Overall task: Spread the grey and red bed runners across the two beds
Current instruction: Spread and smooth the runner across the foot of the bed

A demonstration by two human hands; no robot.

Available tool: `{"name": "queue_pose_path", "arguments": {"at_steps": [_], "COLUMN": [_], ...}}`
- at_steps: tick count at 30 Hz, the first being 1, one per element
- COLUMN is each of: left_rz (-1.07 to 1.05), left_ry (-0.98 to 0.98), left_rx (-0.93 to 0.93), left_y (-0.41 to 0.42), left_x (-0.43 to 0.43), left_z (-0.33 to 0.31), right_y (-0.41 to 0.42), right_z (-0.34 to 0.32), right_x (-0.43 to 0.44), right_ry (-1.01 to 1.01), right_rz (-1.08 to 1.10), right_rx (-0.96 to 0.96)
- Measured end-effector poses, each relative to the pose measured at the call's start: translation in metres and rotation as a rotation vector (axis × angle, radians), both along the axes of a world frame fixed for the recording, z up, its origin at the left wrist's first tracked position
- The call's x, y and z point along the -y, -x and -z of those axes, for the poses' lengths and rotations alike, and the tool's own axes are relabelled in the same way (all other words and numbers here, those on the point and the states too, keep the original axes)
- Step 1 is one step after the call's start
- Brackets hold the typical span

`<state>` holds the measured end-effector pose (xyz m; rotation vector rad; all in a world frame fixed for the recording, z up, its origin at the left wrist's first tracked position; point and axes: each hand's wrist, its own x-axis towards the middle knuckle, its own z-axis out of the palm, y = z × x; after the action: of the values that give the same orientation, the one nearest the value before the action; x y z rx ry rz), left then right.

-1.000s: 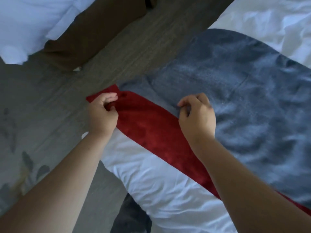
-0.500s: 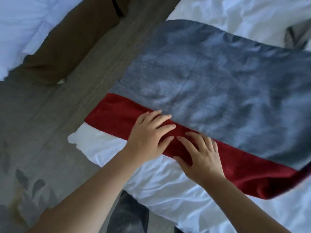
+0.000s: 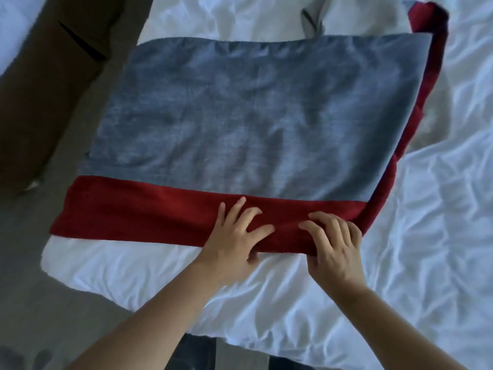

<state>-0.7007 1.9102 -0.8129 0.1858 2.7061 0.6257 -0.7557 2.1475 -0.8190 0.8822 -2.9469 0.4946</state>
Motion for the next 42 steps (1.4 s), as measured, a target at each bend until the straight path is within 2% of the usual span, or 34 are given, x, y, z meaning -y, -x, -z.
{"name": "queue_pose_path", "arguments": {"at_steps": [3, 5, 9, 14, 17, 20, 23, 25, 27, 29, 32, 36, 39, 42], "left_rz": [-0.055, -0.099, -0.036, 0.210, 0.156, 0.081, 0.063, 0.048, -0.007, -0.070, -0.095, -0.057, -0.166, -0.222], "left_ry": [-0.007, -0.022, 0.006, 0.226, 0.180, 0.049, 0.086, 0.161, 0.169, 0.164, 0.169, 0.175, 0.091, 0.037], "left_rx": [-0.038, -0.104, -0.149, 0.046, 0.017, -0.093, -0.099, -0.028, 0.007, 0.010, 0.009, -0.011, 0.030, 0.058], "left_y": [0.011, 0.011, -0.005, -0.025, -0.010, 0.029, 0.068, 0.089, 0.106, 0.120, 0.141, 0.168, 0.181, 0.189], "left_x": [-0.016, -0.022, -0.026, -0.034, -0.042, -0.056, -0.073, -0.085, -0.098, -0.112, -0.132, -0.159, -0.180, -0.195], "left_z": [0.004, 0.004, -0.003, -0.035, -0.041, -0.040, -0.028, -0.018, -0.005, 0.003, 0.007, 0.004, -0.007, -0.014], "right_y": [0.003, 0.001, -0.030, -0.082, -0.090, -0.071, -0.030, 0.005, 0.042, 0.072, 0.099, 0.115, 0.120, 0.122], "right_z": [0.003, 0.004, -0.005, -0.018, -0.018, -0.022, -0.024, -0.022, -0.017, -0.014, -0.011, -0.010, -0.009, -0.009], "right_x": [-0.028, -0.039, -0.043, -0.037, -0.035, -0.041, -0.047, -0.053, -0.067, -0.085, -0.091, -0.078, -0.074, -0.071], "right_ry": [0.019, 0.042, 0.095, 0.116, 0.128, 0.263, 0.346, 0.337, 0.339, 0.299, 0.251, 0.319, 0.440, 0.627], "right_rz": [0.172, 0.190, 0.036, -0.101, -0.068, -0.010, 0.170, 0.465, 0.772, 0.924, 0.866, 0.770, 0.741, 0.865], "right_rx": [-0.002, 0.048, 0.214, 0.396, 0.420, 0.443, 0.330, 0.273, 0.341, 0.468, 0.520, 0.473, 0.470, 0.536]}}
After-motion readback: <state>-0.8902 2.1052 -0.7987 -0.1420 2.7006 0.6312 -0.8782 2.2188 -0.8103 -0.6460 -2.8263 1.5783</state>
